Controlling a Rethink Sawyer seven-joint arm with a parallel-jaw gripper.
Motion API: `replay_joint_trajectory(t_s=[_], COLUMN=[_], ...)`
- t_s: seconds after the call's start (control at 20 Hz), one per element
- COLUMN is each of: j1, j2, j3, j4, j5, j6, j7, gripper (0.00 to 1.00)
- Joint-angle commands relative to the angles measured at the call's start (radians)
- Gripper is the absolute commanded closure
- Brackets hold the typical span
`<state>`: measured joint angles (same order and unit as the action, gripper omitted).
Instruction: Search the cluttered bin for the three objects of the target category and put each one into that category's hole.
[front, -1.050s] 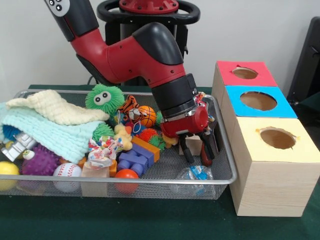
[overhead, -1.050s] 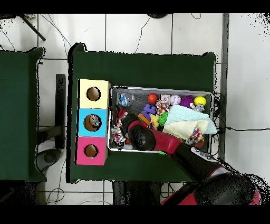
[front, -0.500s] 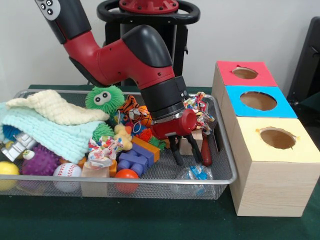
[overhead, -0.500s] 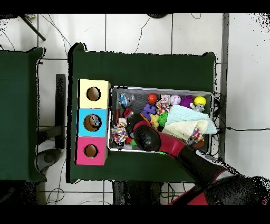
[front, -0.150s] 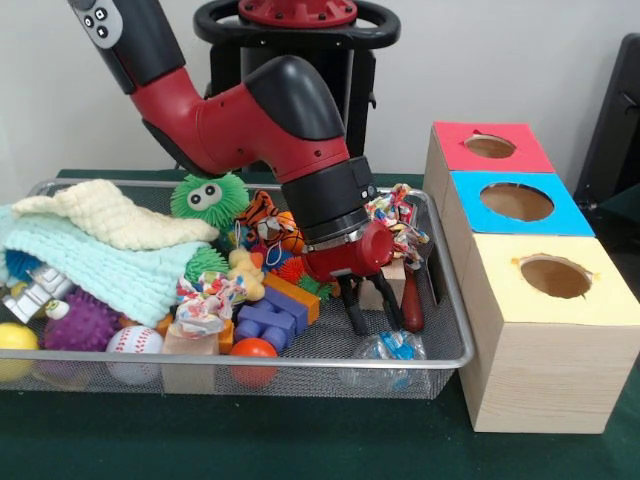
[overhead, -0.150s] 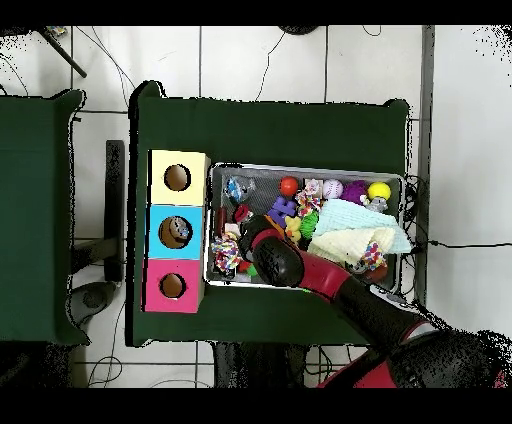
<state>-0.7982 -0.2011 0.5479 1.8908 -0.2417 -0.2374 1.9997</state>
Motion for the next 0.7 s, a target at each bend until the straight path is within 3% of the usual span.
replay_joint_trajectory(t_s=[0.05, 0.25, 0.7], j1=[0.096, 0.11, 0.084], j2=[-0.04, -0.052, -0.037], j3=[-0.104, -0.122, -0.089], j4=[-0.106, -0.098, -0.099], j5=[0.149, 0.17, 0.166], j6=[0.017, 0.032, 0.007], j7=[0.196, 0.182, 0.18], gripper=[0.0, 0.0, 0.0])
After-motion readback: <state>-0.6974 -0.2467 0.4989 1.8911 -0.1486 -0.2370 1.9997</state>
